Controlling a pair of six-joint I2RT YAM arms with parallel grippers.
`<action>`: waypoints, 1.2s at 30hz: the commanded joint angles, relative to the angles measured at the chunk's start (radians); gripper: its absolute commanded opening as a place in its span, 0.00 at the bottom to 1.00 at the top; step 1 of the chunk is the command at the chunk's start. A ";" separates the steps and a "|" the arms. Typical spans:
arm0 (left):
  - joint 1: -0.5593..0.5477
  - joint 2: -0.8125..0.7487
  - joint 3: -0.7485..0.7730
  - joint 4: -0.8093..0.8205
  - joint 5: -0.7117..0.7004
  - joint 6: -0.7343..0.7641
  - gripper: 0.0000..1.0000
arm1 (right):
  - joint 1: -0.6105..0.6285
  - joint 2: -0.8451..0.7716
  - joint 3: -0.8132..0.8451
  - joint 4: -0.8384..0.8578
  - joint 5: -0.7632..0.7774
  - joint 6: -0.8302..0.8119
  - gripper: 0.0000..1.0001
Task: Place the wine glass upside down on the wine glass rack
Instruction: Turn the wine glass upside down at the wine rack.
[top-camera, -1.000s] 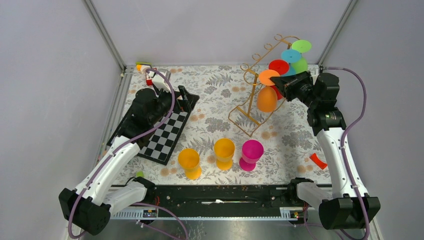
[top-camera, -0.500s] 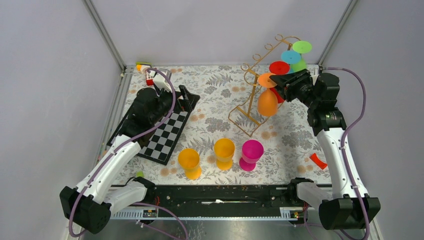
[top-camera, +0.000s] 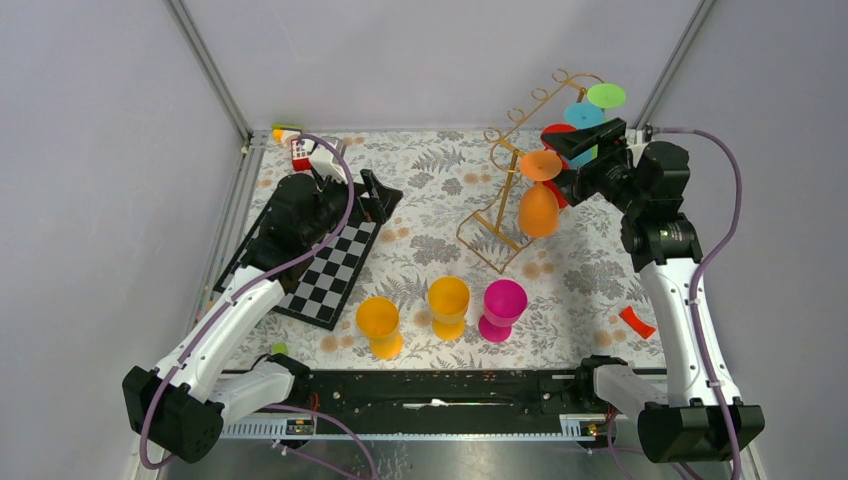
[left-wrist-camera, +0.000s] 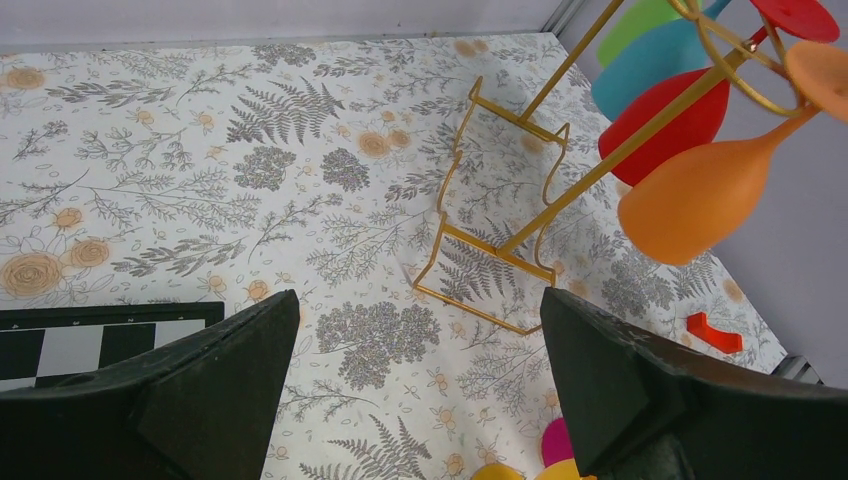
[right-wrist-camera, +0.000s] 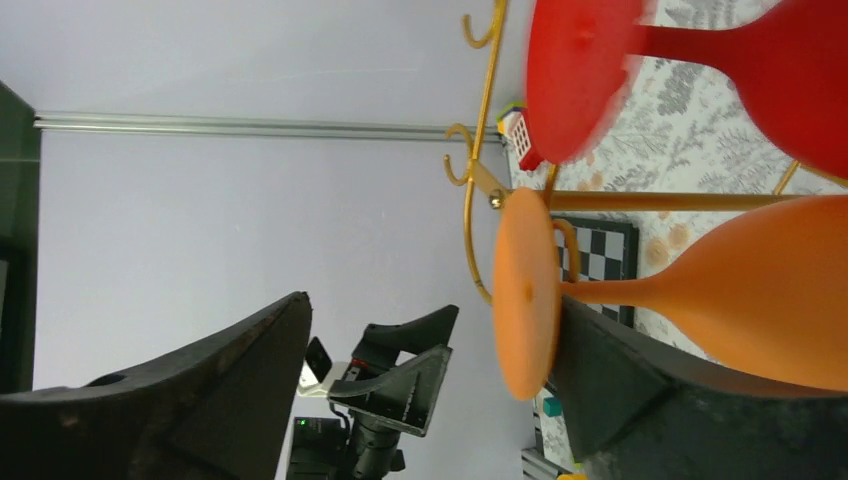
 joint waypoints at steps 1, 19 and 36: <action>0.005 -0.003 0.018 0.073 0.028 -0.011 0.99 | -0.007 -0.003 0.066 -0.079 0.005 -0.055 0.99; 0.005 -0.002 0.018 0.076 0.049 -0.033 0.99 | -0.006 0.008 0.123 -0.198 0.005 -0.131 1.00; 0.005 0.051 0.126 -0.051 0.045 -0.128 0.99 | -0.011 -0.094 0.217 -0.500 0.209 -0.447 1.00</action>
